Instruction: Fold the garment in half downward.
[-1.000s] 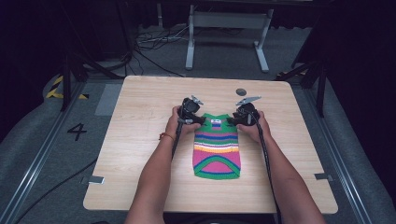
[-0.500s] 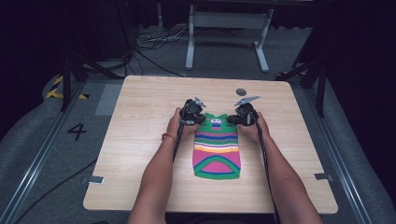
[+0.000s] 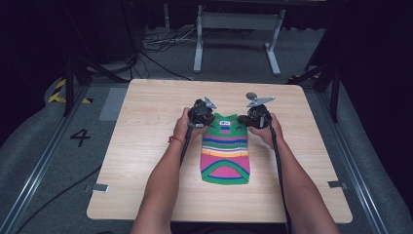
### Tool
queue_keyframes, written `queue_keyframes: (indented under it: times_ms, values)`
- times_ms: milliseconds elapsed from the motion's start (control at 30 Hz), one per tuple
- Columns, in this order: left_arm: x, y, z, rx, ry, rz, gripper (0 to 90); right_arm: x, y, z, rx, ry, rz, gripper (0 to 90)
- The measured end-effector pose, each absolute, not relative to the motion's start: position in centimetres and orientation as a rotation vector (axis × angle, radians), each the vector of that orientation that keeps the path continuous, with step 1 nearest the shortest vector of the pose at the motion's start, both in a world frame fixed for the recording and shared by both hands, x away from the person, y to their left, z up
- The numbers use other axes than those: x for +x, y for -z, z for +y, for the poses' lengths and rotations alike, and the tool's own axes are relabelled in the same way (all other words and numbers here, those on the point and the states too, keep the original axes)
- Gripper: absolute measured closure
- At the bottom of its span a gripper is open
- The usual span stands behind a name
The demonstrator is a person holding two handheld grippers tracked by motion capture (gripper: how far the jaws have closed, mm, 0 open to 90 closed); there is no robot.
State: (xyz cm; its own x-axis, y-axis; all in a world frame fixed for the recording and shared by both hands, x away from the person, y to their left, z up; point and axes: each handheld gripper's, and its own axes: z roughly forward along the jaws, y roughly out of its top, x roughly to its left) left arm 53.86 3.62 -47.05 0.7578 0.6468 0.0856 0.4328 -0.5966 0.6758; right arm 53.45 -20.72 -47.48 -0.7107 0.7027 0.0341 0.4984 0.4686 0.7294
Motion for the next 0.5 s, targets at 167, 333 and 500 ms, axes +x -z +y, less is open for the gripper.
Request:
queue_keyframes:
  times_ms: [167, 333, 500]
  values:
    - [53.8, 46.2, 3.8, 2.308, -0.473, 0.794, 83.7, 53.5, 46.6, -20.5, 0.997, -1.102, 2.415, 84.3]
    - [53.0, 45.7, 4.2, 2.298, -0.483, 0.763, 83.9, 53.1, 46.0, -20.5, 0.972, -1.156, 2.409, 84.2]
    - [51.6, 44.8, 4.7, 2.287, -0.485, 0.690, 83.9, 51.9, 45.4, -20.6, 0.905, -1.187, 2.425, 84.2]
